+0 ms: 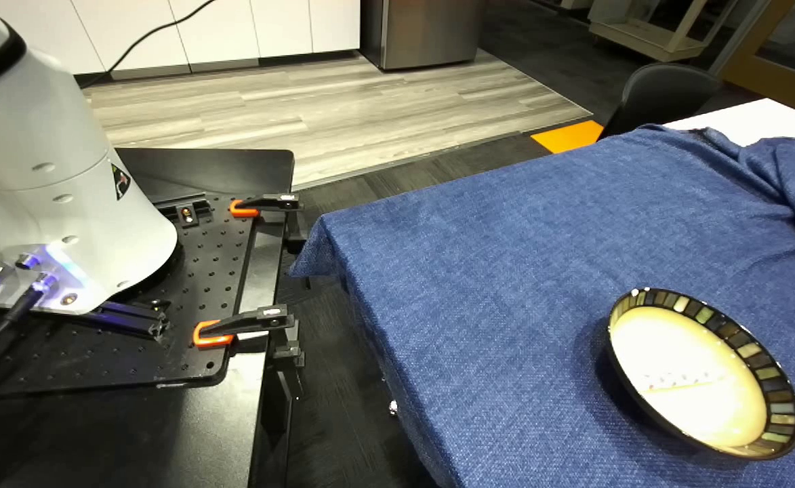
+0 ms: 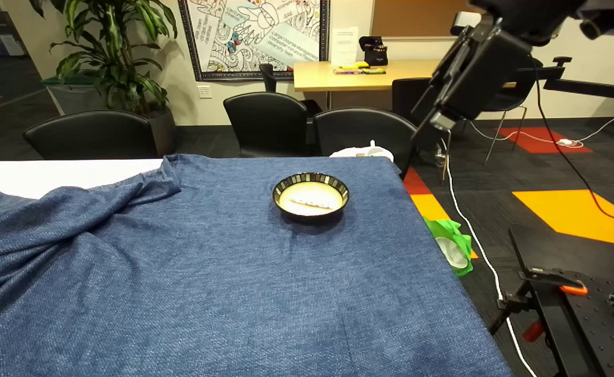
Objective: Remove the marker from the bowl
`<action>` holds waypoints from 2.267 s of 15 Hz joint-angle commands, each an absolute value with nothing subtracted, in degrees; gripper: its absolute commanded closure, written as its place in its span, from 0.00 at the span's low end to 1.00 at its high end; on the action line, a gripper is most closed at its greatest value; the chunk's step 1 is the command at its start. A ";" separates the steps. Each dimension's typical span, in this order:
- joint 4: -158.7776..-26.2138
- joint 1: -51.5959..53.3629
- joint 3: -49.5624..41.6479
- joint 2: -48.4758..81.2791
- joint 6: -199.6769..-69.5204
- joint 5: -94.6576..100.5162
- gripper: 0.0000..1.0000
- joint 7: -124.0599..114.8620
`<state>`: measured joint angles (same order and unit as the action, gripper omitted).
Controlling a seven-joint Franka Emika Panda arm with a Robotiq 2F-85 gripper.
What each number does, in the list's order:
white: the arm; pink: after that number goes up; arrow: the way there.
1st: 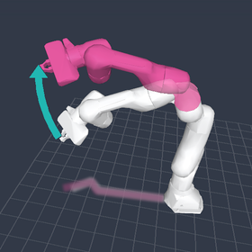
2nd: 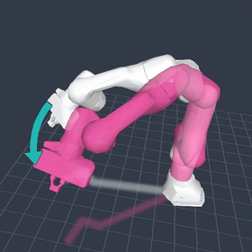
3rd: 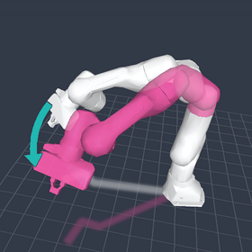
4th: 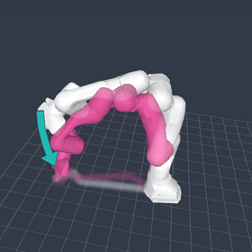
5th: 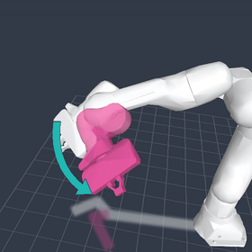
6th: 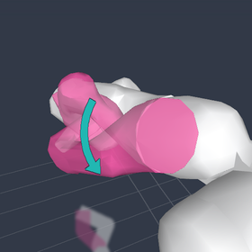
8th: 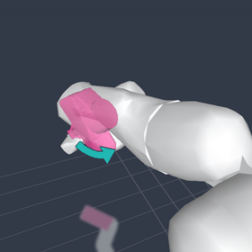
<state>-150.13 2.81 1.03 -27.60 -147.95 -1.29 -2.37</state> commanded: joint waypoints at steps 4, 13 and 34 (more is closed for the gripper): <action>-138.88 -2.35 1.94 -13.37 -154.67 5.18 0.00 -4.43; -122.82 -6.53 -3.05 1.86 -151.32 10.93 0.00 -8.14; -114.44 -12.10 -9.72 16.02 -137.71 2.21 0.00 7.71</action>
